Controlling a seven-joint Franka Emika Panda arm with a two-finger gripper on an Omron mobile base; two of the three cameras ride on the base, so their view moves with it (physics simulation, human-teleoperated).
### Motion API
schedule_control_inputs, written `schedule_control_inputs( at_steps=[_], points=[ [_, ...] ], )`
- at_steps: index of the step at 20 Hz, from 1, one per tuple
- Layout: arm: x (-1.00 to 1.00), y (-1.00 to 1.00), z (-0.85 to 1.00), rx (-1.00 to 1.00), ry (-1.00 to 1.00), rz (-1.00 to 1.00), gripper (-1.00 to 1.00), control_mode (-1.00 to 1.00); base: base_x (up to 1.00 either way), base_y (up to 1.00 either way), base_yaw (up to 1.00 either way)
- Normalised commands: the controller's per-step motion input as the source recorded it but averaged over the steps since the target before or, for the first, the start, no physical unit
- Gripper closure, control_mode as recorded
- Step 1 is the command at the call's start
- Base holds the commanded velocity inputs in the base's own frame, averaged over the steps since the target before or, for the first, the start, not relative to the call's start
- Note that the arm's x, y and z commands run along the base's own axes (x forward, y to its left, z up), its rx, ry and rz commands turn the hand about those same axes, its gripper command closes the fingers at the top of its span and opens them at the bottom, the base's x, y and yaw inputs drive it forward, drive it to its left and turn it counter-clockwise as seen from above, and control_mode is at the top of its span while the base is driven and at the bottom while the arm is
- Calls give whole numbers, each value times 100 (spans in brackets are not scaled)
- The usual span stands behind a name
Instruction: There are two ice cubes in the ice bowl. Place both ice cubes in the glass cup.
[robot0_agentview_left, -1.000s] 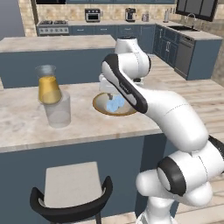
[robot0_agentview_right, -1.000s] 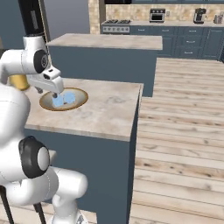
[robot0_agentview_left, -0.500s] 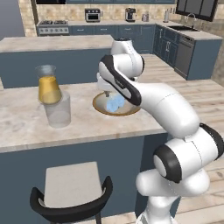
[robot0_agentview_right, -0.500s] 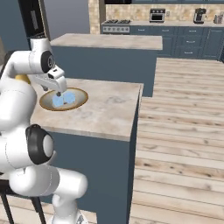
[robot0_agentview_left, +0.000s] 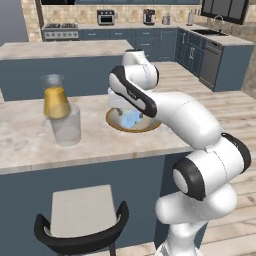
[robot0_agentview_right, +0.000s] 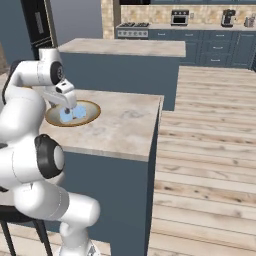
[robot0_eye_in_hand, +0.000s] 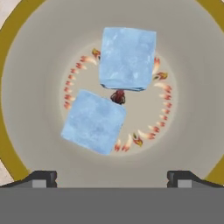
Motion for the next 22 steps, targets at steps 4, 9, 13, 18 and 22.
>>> schedule_control_inputs(
  at_steps=[4,9,13,18,22],
  points=[
    [1,0,-23,0,0,-3,-100,-100,0,0,0],
    [8,0,-17,0,0,-3,-100,-100,0,0,0],
    [21,0,-4,0,0,-3,-100,-100,0,0,0],
    [24,0,-4,0,0,-2,-100,-100,0,0,0],
    [15,2,-10,0,0,-1,-100,-100,0,0,0]
  ],
)
